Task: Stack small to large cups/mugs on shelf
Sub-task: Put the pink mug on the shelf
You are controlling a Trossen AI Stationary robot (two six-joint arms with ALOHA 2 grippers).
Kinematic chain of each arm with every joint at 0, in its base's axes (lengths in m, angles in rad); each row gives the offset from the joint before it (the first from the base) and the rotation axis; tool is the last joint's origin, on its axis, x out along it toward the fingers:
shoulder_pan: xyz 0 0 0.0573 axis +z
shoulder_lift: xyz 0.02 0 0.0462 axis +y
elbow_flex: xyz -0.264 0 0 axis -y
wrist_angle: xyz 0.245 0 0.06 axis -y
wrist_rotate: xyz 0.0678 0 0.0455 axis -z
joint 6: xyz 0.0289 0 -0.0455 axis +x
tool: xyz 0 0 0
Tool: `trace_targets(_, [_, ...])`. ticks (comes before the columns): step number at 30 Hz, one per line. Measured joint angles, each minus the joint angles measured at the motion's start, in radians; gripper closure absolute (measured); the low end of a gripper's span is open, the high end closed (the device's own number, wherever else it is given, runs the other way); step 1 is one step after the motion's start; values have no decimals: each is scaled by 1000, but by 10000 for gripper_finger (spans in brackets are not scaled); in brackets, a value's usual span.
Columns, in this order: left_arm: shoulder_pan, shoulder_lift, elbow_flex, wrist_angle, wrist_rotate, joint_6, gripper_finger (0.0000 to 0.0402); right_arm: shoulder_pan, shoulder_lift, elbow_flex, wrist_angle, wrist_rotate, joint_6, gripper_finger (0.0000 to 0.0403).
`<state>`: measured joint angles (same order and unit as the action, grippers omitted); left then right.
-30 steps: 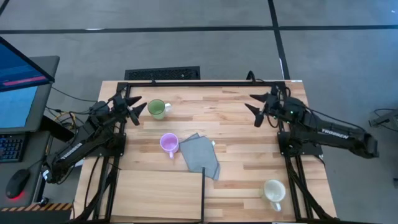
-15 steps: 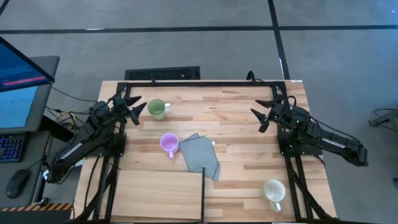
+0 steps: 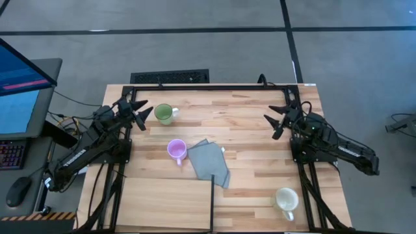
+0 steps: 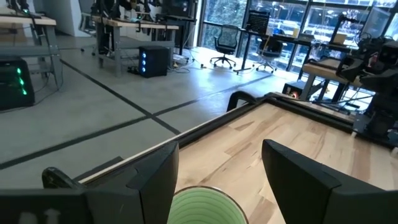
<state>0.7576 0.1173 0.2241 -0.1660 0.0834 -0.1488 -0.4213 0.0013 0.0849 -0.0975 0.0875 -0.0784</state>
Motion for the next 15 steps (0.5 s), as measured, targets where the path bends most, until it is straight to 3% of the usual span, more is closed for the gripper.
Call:
trace_targets(5, [0, 0, 0, 1, 25, -47, 179, 0, 0, 0, -1, 0, 0, 143])
trace_targets(11, [-46, 1, 0, 136, 347, 20, 179, 0, 0, 0, -2, 0, 0, 143])
trace_targets(15, [-112, 10, 20, 167, 375, 35, 179, 0, 0, 0, -5, 3, 0, 143])
